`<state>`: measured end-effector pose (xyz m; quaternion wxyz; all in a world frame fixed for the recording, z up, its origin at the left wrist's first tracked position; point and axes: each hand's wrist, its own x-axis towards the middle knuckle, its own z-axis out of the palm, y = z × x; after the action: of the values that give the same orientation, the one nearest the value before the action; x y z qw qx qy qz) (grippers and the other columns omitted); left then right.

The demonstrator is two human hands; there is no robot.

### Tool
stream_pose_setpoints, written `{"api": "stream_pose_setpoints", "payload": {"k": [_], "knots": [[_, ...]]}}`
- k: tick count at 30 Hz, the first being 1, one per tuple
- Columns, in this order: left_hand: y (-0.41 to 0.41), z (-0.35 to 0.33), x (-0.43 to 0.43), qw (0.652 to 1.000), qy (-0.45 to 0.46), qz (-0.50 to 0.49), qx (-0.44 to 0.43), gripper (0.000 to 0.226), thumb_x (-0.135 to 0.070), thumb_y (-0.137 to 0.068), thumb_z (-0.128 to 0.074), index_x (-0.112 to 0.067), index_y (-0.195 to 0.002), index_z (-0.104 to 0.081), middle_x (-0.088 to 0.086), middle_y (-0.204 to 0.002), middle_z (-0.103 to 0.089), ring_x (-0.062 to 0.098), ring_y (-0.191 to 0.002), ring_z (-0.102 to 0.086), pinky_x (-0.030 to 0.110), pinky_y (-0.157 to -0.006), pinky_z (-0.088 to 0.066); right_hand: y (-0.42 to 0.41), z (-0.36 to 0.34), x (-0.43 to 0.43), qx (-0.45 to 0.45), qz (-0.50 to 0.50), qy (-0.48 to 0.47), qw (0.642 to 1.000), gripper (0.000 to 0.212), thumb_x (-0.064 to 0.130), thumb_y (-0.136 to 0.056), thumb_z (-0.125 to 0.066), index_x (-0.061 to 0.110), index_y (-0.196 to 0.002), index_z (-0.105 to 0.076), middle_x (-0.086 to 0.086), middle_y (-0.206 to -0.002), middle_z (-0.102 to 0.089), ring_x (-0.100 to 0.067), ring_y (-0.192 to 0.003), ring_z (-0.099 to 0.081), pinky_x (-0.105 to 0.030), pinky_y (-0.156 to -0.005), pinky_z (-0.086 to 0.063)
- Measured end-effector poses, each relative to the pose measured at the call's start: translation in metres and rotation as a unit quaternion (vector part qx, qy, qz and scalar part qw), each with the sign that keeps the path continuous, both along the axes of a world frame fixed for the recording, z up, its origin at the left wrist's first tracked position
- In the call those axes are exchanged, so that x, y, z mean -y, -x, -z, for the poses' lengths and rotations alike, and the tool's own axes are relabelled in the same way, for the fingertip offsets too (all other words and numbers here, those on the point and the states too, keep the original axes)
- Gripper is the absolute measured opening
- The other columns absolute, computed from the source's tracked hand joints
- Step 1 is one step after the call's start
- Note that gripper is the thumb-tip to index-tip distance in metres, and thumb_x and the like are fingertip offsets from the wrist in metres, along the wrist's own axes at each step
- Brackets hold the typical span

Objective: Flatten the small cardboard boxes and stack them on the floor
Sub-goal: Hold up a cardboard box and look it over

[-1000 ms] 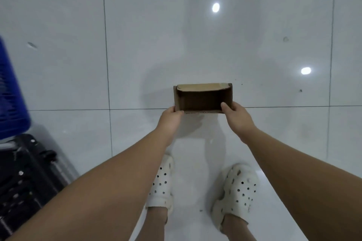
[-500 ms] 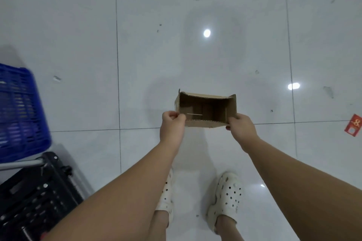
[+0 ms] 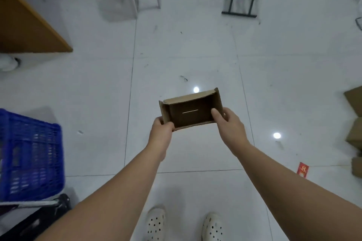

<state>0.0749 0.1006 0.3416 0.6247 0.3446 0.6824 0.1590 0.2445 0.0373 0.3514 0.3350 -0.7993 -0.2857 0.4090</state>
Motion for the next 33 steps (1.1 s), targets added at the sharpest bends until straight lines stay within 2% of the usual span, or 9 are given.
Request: {"api": "stream_pose_setpoints", "payload": {"k": [6,9,14,16,20,25,29,31,33], "knots": [[0.015,-0.109,-0.016,0.997,-0.065,-0.013,0.045,0.040,-0.003,-0.085,-0.044,-0.023,-0.119,-0.053,-0.006,-0.099,-0.060,0.014,-0.096,-0.051,0.032,-0.085,-0.036,0.005,-0.114,-0.015,0.017,0.005,-0.055,0.998,0.011,0.032,-0.089,-0.054,0.042,-0.095,-0.056,0.012,-0.076,-0.061,-0.005,-0.071,-0.057,-0.020,-0.058,-0.040],[0.020,-0.173,-0.027,0.993,-0.070,-0.008,0.099,0.008,-0.027,-0.092,-0.051,-0.028,-0.097,-0.057,-0.010,-0.097,-0.058,0.004,-0.089,-0.051,0.030,-0.090,-0.033,0.008,-0.174,-0.023,-0.024,0.014,-0.090,0.996,0.018,0.034,-0.092,-0.051,0.033,-0.077,-0.062,0.001,-0.083,-0.066,-0.019,-0.079,-0.060,-0.024,-0.063,-0.041],[0.015,-0.315,-0.061,0.970,-0.160,0.062,0.171,0.076,-0.086,-0.064,-0.039,-0.039,-0.122,-0.052,-0.016,-0.122,-0.052,0.009,-0.122,-0.042,0.034,-0.100,-0.018,0.001,-0.317,-0.052,-0.057,0.005,-0.154,0.986,0.043,0.068,-0.085,-0.044,0.030,-0.092,-0.062,-0.002,-0.114,-0.057,-0.013,-0.101,-0.058,-0.030,-0.089,-0.045],[0.013,-0.384,-0.069,0.949,-0.225,0.101,0.197,0.077,-0.090,-0.053,-0.040,-0.048,-0.116,-0.051,-0.014,-0.130,-0.049,0.013,-0.130,-0.038,0.035,-0.104,-0.018,-0.002,-0.382,-0.057,-0.060,-0.015,-0.213,0.975,0.036,0.064,-0.088,-0.046,0.032,-0.091,-0.062,0.005,-0.110,-0.064,-0.007,-0.095,-0.064,-0.021,-0.082,-0.048],[0.013,-0.511,-0.081,0.892,-0.357,0.178,0.214,0.083,-0.076,-0.061,-0.064,-0.036,-0.132,-0.048,-0.004,-0.144,-0.040,0.014,-0.132,-0.041,0.038,-0.111,-0.031,-0.004,-0.506,-0.053,-0.036,-0.072,-0.337,0.938,0.031,0.044,-0.086,-0.066,0.035,-0.114,-0.059,0.015,-0.107,-0.069,0.004,-0.087,-0.067,-0.006,-0.062,-0.048],[0.018,-0.653,-0.084,0.804,-0.487,0.212,0.268,0.044,-0.027,-0.089,-0.064,-0.032,-0.130,-0.051,-0.011,-0.119,-0.063,-0.003,-0.098,-0.062,0.009,-0.071,-0.048,-0.003,-0.638,-0.041,0.036,-0.075,-0.444,0.892,0.059,0.022,-0.088,-0.066,0.033,-0.140,-0.041,0.007,-0.109,-0.066,-0.008,-0.098,-0.065,-0.020,-0.079,-0.050],[0.033,-0.748,-0.062,0.769,-0.536,0.189,0.294,0.035,-0.040,-0.092,-0.054,-0.047,-0.127,-0.051,-0.024,-0.121,-0.058,0.002,-0.113,-0.052,0.032,-0.100,-0.038,0.006,-0.720,-0.024,0.076,-0.072,-0.508,0.855,0.058,0.029,-0.092,-0.061,0.041,-0.143,-0.035,0.028,-0.098,-0.067,0.003,-0.092,-0.066,-0.022,-0.080,-0.044],[0.043,-0.780,-0.048,0.755,-0.544,0.193,0.311,0.025,-0.045,-0.092,-0.051,-0.056,-0.114,-0.055,-0.034,-0.111,-0.059,0.002,-0.115,-0.051,0.039,-0.100,-0.035,0.014,-0.752,-0.017,0.083,-0.073,-0.531,0.840,0.056,0.033,-0.093,-0.059,0.048,-0.140,-0.034,0.035,-0.094,-0.066,0.007,-0.087,-0.066,-0.024,-0.085,-0.044],[0.050,-0.803,-0.039,0.741,-0.558,0.206,0.310,0.035,-0.046,-0.092,-0.051,-0.055,-0.125,-0.048,-0.028,-0.120,-0.057,0.007,-0.117,-0.052,0.040,-0.098,-0.040,0.022,-0.777,-0.012,0.081,-0.071,-0.554,0.825,0.053,0.035,-0.093,-0.058,0.050,-0.138,-0.036,0.033,-0.101,-0.066,0.005,-0.091,-0.066,-0.030,-0.093,-0.046]]}}
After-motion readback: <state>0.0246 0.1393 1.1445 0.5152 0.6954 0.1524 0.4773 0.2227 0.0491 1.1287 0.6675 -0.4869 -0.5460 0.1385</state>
